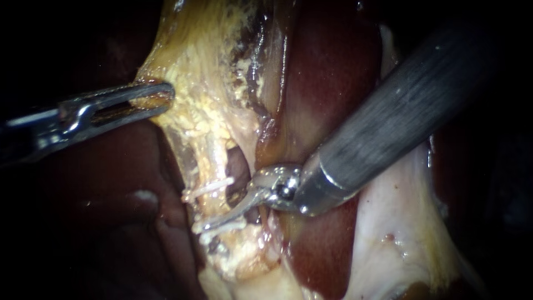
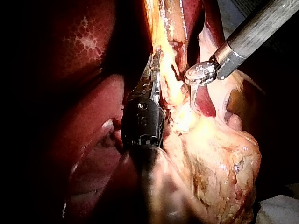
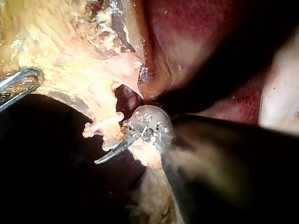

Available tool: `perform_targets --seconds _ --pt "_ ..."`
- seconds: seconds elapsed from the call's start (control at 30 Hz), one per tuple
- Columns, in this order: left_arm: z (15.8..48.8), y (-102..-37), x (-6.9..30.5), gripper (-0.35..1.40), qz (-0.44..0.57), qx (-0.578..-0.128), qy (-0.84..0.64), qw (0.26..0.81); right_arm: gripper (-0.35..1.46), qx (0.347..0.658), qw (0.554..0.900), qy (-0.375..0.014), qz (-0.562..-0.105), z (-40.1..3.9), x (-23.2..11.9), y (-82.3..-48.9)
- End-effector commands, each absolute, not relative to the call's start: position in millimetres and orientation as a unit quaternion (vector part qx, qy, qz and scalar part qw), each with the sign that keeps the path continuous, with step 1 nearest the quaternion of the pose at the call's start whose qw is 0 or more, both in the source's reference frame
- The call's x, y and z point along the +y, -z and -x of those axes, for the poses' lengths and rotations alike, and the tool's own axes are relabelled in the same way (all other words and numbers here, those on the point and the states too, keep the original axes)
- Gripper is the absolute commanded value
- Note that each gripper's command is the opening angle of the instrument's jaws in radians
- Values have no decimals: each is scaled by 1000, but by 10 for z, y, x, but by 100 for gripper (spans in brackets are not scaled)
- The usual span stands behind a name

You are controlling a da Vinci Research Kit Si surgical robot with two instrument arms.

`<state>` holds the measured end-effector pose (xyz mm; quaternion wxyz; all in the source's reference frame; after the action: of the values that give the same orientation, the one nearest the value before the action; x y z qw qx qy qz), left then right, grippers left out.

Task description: Go to the cutting position left tube

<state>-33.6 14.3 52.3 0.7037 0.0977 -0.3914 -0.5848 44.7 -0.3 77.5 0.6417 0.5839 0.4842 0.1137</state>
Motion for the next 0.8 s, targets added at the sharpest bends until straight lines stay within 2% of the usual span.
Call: perform_targets --seconds 0.03,0.4,0.8 --pt "337 -524 143 -35 -97 -391 585 704 126 487 639 -116 -584 -448 -2 -775" --pt "339 -524 143 -35 -97 -391 586 703 121 514 622 -130 -577 -464 5 -782" --pt "339 -524 143 -35 -97 -391 586 703 115 495 609 -173 -595 -470 5 -785"
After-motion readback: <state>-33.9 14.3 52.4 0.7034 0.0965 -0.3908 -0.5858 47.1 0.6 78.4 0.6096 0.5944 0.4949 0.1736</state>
